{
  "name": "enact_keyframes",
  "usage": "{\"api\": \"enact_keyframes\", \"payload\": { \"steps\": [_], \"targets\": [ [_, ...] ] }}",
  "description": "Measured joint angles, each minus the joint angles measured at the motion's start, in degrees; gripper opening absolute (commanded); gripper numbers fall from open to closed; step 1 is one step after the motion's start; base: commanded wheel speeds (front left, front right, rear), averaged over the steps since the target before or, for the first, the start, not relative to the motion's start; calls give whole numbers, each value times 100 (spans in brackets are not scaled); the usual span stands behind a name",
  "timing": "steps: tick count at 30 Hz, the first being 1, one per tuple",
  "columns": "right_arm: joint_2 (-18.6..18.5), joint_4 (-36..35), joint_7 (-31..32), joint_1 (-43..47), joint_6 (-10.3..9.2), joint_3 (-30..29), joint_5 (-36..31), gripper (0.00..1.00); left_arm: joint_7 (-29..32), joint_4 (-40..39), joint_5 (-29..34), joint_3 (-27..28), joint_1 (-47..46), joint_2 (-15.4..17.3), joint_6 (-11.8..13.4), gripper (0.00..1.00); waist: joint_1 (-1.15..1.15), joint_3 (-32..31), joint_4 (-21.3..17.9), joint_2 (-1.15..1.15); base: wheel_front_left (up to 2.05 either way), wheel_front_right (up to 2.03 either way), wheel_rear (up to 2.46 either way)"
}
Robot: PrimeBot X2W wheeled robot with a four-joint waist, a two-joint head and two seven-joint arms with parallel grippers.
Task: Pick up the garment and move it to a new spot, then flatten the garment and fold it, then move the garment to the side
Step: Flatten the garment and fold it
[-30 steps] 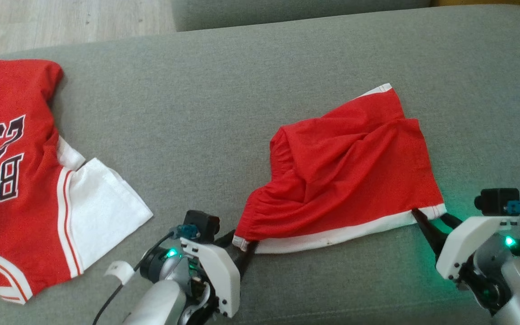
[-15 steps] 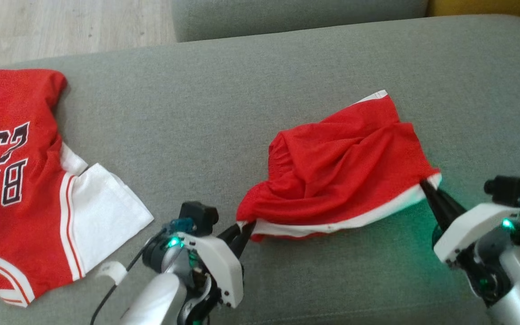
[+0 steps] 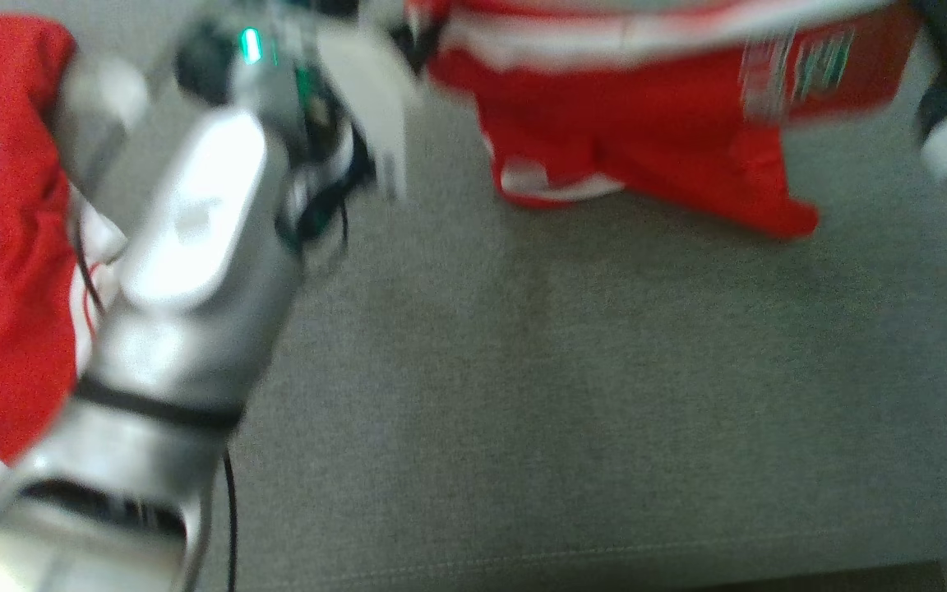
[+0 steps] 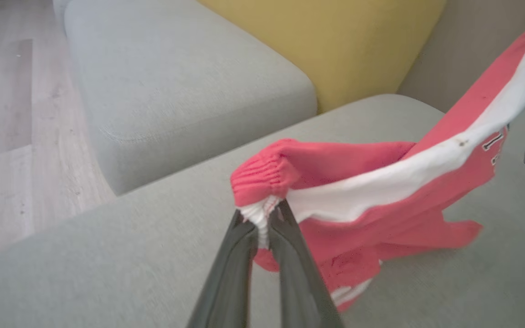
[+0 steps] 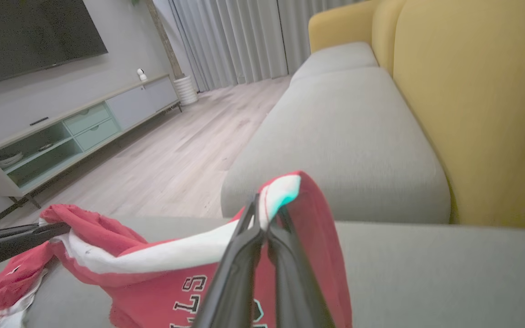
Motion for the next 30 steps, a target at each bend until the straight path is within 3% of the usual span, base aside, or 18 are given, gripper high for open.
{"api": "enact_keyframes", "payload": {
  "steps": [7,13,17,25,30],
  "targets": [
    [-156,918,-78,-2413,0,286,91,0,74,1299,-479,181,-2289,-163,149,0,2,877,115,0,0,0,0],
    [-147,1486,-626,-4067,0,793,-55,0,-319,1958,-1172,83,-3767,-174,527,0,0,1282,109,0,0,0,0],
    [-156,1749,-992,-4932,0,1076,-7,0,-590,2335,-1362,-24,-4599,-180,639,0,0,1375,-8,0,0,0,0],
    [-205,2059,-1272,-5274,0,1784,534,0,-787,2995,-1726,-310,-4965,-196,646,0,-2,1307,-64,0,0,0,0],
    [-331,1980,-1346,-4456,0,2451,1118,0,-934,3337,-1925,-772,-4152,-193,336,0,-1,1180,-42,0,0,0,0]
  ]
}}
